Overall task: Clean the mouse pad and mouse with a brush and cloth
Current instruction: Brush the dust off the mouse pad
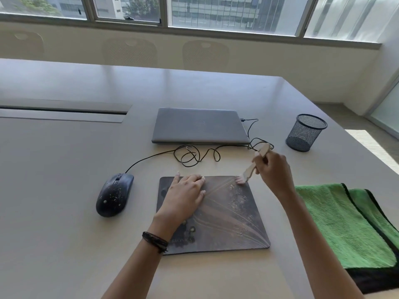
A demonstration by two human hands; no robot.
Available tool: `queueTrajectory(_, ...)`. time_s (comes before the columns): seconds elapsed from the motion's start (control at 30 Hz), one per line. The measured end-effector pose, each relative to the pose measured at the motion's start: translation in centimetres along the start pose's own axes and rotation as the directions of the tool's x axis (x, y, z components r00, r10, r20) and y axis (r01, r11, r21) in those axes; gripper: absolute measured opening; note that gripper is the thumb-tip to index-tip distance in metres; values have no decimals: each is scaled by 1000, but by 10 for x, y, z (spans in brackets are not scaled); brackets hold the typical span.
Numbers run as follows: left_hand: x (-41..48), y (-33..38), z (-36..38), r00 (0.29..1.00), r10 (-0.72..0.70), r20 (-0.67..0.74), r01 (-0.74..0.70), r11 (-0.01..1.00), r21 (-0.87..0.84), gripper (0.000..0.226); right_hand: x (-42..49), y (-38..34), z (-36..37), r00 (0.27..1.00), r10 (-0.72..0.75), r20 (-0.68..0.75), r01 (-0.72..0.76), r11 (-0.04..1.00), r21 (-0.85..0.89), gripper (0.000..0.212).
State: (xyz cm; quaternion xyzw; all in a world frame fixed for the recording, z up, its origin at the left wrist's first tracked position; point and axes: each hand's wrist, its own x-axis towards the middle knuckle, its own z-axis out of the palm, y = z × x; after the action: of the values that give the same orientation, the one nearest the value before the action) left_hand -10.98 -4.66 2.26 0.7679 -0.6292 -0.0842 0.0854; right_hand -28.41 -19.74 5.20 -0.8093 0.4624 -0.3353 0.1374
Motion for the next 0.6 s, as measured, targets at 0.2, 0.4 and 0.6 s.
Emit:
queueTrajectory(0.2, 1, -1, 2, 1000, 0, -1, 0, 1000, -2, 46, 1, 0, -6, 996, -44, -80, 52, 994, 96, 34)
queueTrajectory(0.4, 1, -1, 3, 1000, -6, -1, 6, 1000, 2, 46, -4, 11, -10, 999, -21, 39, 21, 1000, 3, 37)
queueTrajectory(0.6, 1, 0, 1, 1000, -5, 11, 5, 1000, 12, 46, -7, 7, -15, 998, -42, -46, 49, 986, 158, 32)
